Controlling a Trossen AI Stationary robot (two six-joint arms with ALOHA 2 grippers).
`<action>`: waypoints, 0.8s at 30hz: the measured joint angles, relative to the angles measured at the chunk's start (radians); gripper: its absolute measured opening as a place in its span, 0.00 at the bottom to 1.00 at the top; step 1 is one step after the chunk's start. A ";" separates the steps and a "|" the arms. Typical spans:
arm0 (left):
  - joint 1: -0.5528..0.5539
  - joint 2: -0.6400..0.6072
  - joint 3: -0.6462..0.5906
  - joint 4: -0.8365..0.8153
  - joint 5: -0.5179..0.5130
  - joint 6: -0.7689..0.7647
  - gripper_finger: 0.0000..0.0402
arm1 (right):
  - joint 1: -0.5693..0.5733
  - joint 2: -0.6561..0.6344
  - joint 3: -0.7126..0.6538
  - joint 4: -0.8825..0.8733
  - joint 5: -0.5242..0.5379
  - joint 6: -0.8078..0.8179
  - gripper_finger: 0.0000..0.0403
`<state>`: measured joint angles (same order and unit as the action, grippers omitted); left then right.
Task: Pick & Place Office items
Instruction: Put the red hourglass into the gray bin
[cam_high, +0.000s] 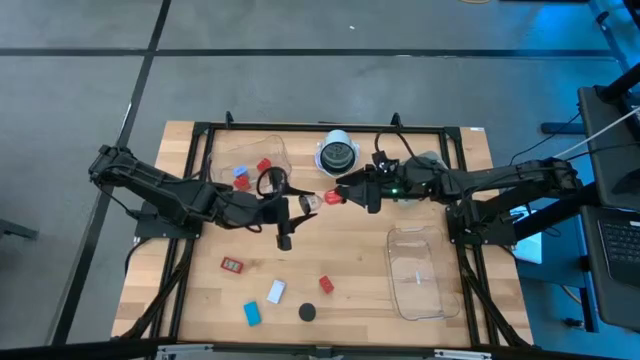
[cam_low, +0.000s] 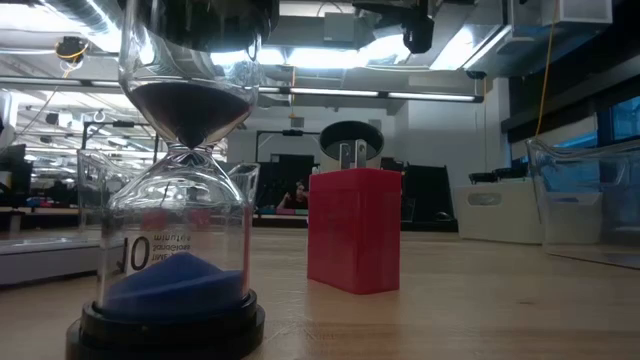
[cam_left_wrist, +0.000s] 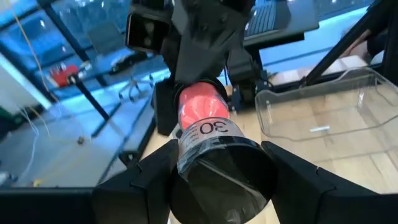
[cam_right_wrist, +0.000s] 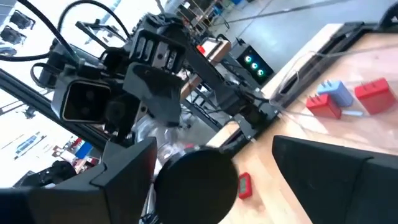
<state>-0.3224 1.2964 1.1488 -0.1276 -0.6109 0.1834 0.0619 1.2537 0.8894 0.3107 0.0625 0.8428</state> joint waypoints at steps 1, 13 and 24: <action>0.002 0.000 0.000 0.011 0.000 0.015 0.52 | -0.002 0.000 0.000 0.009 -0.004 -0.010 0.81; 0.084 0.000 0.000 0.103 0.061 0.110 0.52 | -0.005 0.001 0.000 0.107 -0.078 -0.140 0.83; 0.102 0.000 0.000 0.103 0.086 0.125 0.52 | -0.014 0.001 0.000 0.123 -0.077 -0.198 0.76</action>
<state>-0.2199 1.2964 1.1492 -0.0245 -0.5246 0.3083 0.0483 1.2548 0.8890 0.4336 -0.0143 0.6453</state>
